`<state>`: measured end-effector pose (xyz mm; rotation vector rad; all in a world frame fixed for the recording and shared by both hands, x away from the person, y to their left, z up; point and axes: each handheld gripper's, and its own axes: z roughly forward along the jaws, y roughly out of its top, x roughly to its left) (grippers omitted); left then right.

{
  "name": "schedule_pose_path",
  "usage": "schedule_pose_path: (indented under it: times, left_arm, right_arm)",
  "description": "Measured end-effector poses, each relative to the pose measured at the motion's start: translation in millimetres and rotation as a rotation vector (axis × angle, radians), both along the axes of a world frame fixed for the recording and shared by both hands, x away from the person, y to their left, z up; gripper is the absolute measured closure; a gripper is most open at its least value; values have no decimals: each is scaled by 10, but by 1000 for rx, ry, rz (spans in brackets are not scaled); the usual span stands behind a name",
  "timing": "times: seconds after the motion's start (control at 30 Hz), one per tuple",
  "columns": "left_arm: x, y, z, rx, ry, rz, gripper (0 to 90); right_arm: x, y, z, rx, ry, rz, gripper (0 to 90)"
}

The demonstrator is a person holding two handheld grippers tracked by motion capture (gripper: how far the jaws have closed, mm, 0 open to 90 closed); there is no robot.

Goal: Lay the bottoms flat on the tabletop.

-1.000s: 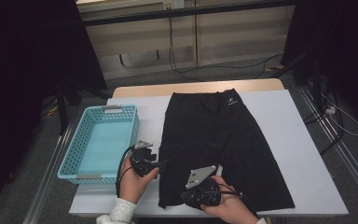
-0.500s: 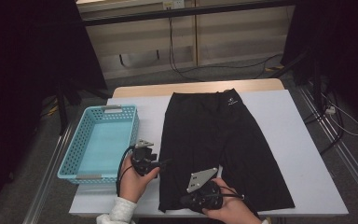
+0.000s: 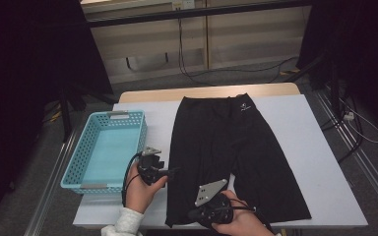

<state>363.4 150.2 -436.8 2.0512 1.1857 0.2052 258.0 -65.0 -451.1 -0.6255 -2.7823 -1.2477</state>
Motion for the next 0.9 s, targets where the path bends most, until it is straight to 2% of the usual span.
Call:
schedule_pose_path:
  times: [0.07, 0.13, 0.17, 0.23, 0.3, 0.33, 0.37, 0.43, 0.53, 0.57, 0.6, 0.7, 0.77, 0.8, 0.83, 0.87, 0.9]
  left_arm:
    - [0, -1, -2, -1, 2, 0, 299]
    - [-2, 0, -5, -1, 1, 0, 296]
    - [-2, 4, -3, 1, 1, -1, 294]
    - [-5, 11, 0, 0, -2, 0, 287]
    - [-8, 17, 4, 0, -4, -2, 275]
    - [-8, 17, 4, 0, -4, -2, 272]
    - [-14, 17, 10, -5, -6, -5, 270]
    - [-21, 15, 13, -3, -8, -6, 264]
    - [-25, 21, 11, 1, -9, -4, 256]
    - [-27, 29, 8, -2, -13, -2, 256]
    - [-25, 35, 7, -2, -13, -4, 255]
    - [-24, 29, 3, 3, -15, -3, 255]
    - [-19, 14, -5, 8, -19, -6, 257]
    - [-13, 10, -10, 9, -17, -12, 257]
    - [-8, -4, -21, 10, -16, -9, 257]
    - [-8, -4, -21, 10, -16, -9, 256]
    - [3, -4, -19, 11, -17, -9, 256]
  right_arm:
    - [-1, 7, -6, 1, 4, 16, 827]
    - [4, 10, 8, 2, -7, 11, 723]
    - [16, 3, 22, 10, -10, -9, 645]
    - [62, -41, 54, 25, -26, -53, 601]
    - [134, -112, 77, 38, -34, -111, 494]
    - [134, -112, 77, 38, -34, -111, 494]
    - [215, -187, 83, 33, -60, -184, 455]
    - [285, -227, 69, 2, -87, -262, 382]
    - [340, -244, 41, -18, -104, -296, 364]
    - [392, -264, 22, -40, -109, -325, 320]
    - [417, -283, 19, -46, -112, -337, 313]
    - [463, -347, 30, -38, -109, -360, 303]
    - [525, -485, 66, -34, -125, -415, 278]
    - [525, -485, 66, -34, -125, -415, 278]
    - [565, -606, 98, -29, -133, -460, 275]
    - [565, -606, 98, -29, -133, -460, 275]
    - [598, -749, 132, -30, -146, -510, 269]
